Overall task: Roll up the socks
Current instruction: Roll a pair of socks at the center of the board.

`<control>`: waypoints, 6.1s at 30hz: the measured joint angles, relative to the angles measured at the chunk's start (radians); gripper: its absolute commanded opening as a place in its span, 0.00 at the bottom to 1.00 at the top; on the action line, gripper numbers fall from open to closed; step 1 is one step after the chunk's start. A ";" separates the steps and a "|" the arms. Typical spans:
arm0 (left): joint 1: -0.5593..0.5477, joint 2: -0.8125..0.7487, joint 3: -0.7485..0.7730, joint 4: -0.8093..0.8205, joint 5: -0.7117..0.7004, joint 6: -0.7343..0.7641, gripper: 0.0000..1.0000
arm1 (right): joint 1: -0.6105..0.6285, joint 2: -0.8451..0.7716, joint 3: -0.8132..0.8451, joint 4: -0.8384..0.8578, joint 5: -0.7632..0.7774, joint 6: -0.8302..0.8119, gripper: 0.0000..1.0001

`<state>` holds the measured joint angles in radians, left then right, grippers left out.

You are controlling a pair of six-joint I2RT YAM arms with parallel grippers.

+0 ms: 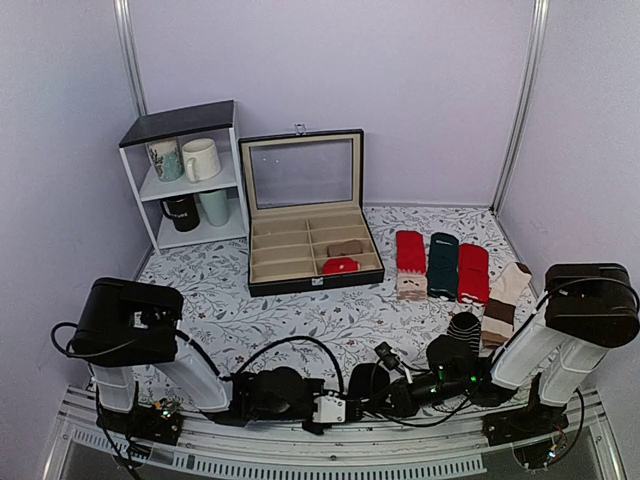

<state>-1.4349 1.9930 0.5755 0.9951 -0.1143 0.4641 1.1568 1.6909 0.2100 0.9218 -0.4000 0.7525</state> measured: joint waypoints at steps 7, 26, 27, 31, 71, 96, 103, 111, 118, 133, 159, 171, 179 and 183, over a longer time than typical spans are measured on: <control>0.001 -0.013 0.016 -0.062 0.008 -0.045 0.00 | -0.011 0.003 0.000 0.005 -0.007 -0.002 0.24; 0.179 -0.097 0.164 -0.495 0.264 -0.404 0.00 | 0.193 -0.543 -0.082 -0.294 0.496 -0.404 0.45; 0.182 -0.096 0.165 -0.498 0.272 -0.413 0.00 | 0.233 -0.520 -0.080 -0.293 0.540 -0.436 0.45; 0.192 -0.089 0.175 -0.510 0.300 -0.437 0.00 | 0.320 -0.392 -0.051 -0.294 0.650 -0.525 0.45; 0.211 -0.033 0.179 -0.410 0.388 -0.469 0.00 | 0.300 -0.097 -0.011 -0.101 0.802 -0.437 0.09; 0.145 -0.397 -0.101 -0.383 0.278 -0.173 0.41 | 0.187 -0.133 0.034 -0.211 0.332 -0.084 0.08; 0.129 -0.332 -0.074 -0.382 0.342 -0.143 0.41 | 0.164 -0.080 0.075 -0.195 0.262 -0.032 0.08; 0.127 -0.251 -0.039 -0.388 0.322 -0.143 0.35 | 0.151 -0.069 0.085 -0.191 0.232 -0.025 0.08; 0.126 -0.224 -0.013 -0.404 0.297 -0.162 0.00 | 0.135 -0.076 0.084 -0.198 0.206 -0.023 0.08; 0.180 -0.173 0.046 -0.429 0.378 -0.322 0.00 | 0.138 -0.323 0.008 -0.349 0.412 -0.254 0.48; 0.227 -0.076 0.092 -0.351 0.515 -0.439 0.00 | 0.197 -0.173 0.043 -0.174 0.491 -0.732 0.39; 0.231 -0.071 0.092 -0.343 0.523 -0.449 0.00 | 0.197 -0.083 0.053 -0.136 0.472 -0.718 0.11; 0.228 -0.145 0.014 -0.314 0.398 -0.458 0.28 | 0.196 -0.085 0.141 -0.272 0.430 -0.663 0.09; 0.228 -0.243 -0.084 -0.328 0.252 -0.436 0.30 | 0.180 -0.085 0.158 -0.309 0.363 -0.583 0.09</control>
<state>-1.2072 1.7504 0.4911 0.6666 0.1379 0.0280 1.3373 1.6062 0.3679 0.6132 -0.0372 0.1696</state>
